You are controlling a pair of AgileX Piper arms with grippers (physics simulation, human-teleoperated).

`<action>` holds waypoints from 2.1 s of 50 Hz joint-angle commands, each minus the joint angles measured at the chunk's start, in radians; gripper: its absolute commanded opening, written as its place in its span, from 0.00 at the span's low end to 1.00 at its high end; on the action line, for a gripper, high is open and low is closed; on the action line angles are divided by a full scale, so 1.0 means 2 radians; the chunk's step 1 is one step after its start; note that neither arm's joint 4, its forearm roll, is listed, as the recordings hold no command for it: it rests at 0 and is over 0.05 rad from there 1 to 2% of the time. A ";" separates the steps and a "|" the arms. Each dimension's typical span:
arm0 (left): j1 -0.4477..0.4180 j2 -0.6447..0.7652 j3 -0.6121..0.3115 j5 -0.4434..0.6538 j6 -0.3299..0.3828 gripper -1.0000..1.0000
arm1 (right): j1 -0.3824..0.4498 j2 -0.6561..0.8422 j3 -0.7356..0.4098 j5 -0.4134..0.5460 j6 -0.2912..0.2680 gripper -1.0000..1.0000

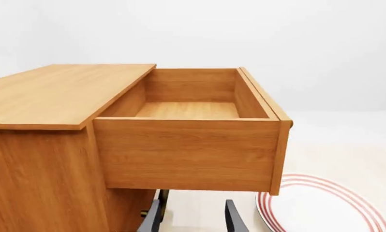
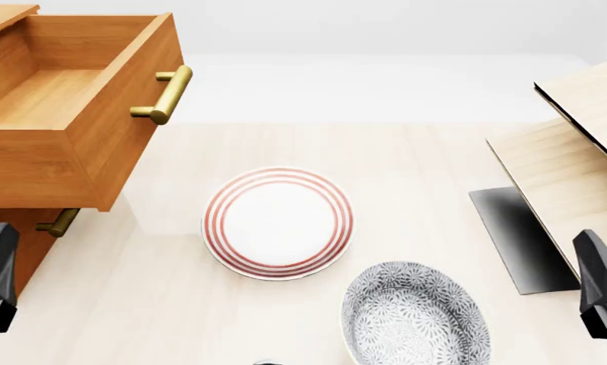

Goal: Close the top drawer of the cabinet.

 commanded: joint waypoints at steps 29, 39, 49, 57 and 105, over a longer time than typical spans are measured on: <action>-0.081 0.000 -0.101 0.078 0.029 1.00 | 0.004 -0.003 -0.001 0.005 0.002 1.00; -0.108 0.000 -0.118 0.092 0.044 1.00 | 0.004 -0.003 -0.001 0.005 0.002 1.00; -0.177 0.065 -0.129 0.044 0.075 1.00 | 0.004 -0.003 0.000 0.004 0.001 1.00; -0.206 0.174 -0.153 -0.015 0.041 1.00 | 0.004 -0.003 0.000 0.004 0.002 1.00; -0.446 0.613 -0.498 -0.105 0.166 1.00 | 0.004 -0.003 0.000 0.004 0.001 1.00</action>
